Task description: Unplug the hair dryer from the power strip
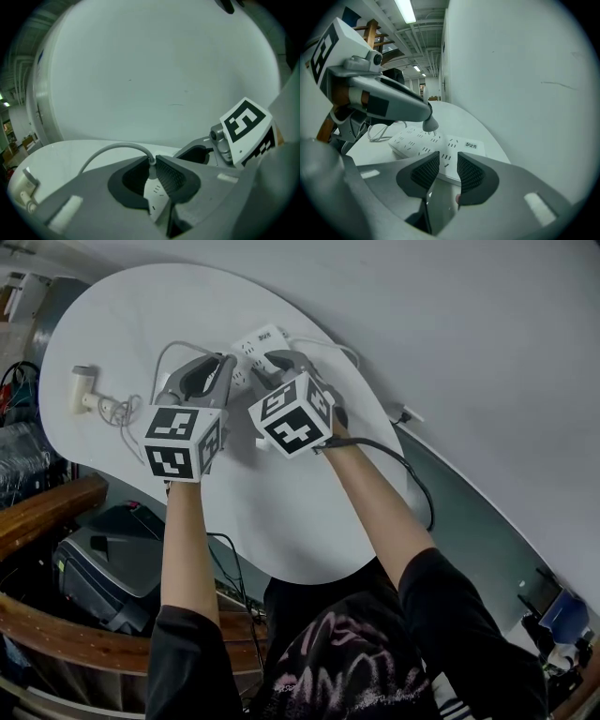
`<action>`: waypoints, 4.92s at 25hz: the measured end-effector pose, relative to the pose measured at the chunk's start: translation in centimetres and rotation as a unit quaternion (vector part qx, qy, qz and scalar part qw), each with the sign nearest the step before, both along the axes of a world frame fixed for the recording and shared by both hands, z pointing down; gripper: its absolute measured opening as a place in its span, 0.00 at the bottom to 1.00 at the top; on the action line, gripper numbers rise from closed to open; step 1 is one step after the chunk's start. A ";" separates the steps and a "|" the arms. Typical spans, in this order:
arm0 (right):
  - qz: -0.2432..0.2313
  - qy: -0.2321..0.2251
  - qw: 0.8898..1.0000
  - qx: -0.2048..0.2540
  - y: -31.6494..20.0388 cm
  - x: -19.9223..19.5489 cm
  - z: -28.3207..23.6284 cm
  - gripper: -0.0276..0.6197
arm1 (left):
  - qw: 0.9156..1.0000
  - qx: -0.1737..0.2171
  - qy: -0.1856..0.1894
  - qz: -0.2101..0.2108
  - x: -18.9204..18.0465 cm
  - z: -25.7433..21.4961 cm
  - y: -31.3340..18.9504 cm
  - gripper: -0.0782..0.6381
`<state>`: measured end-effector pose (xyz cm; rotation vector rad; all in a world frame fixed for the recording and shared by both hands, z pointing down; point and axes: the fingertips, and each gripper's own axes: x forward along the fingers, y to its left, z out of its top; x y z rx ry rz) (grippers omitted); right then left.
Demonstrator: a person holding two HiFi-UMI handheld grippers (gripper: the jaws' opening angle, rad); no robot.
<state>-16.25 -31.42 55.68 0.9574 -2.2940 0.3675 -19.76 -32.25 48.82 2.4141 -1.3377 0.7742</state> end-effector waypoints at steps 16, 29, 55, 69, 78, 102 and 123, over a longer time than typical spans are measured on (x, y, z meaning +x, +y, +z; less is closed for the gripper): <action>0.009 -0.010 1.000 -0.012 0.2 0.1 -0.2 0.26 | 0.999 0.020 0.016 -0.029 -1.8 -0.9 1.3 0.18; 0.037 -0.023 0.999 -0.016 -0.2 0.6 -0.3 0.22 | 0.999 0.022 0.018 -0.044 -2.9 -0.7 1.5 0.18; 0.049 -0.052 0.997 0.041 -0.3 0.6 -5.3 0.08 | 0.996 0.035 0.033 -0.075 -4.8 -1.2 2.1 0.18; 0.034 -0.061 0.995 0.071 0.3 1.1 -7.9 0.07 | 0.988 0.074 0.047 -0.129 -7.1 -3.3 3.9 0.18; 0.034 -0.088 0.991 0.091 0.7 2.8 -10.6 0.08 | 0.983 0.093 0.045 -0.150 -6.9 -5.4 5.8 0.18; 0.019 -0.119 0.980 0.158 7.6 6.4 -19.6 0.07 | 0.962 0.172 0.061 -0.205 -6.0 -13.7 14.7 0.18; 0.016 -0.166 0.964 0.208 12.7 9.7 -26.0 0.07 | 0.941 0.229 0.074 -0.237 -4.5 -19.0 21.1 0.18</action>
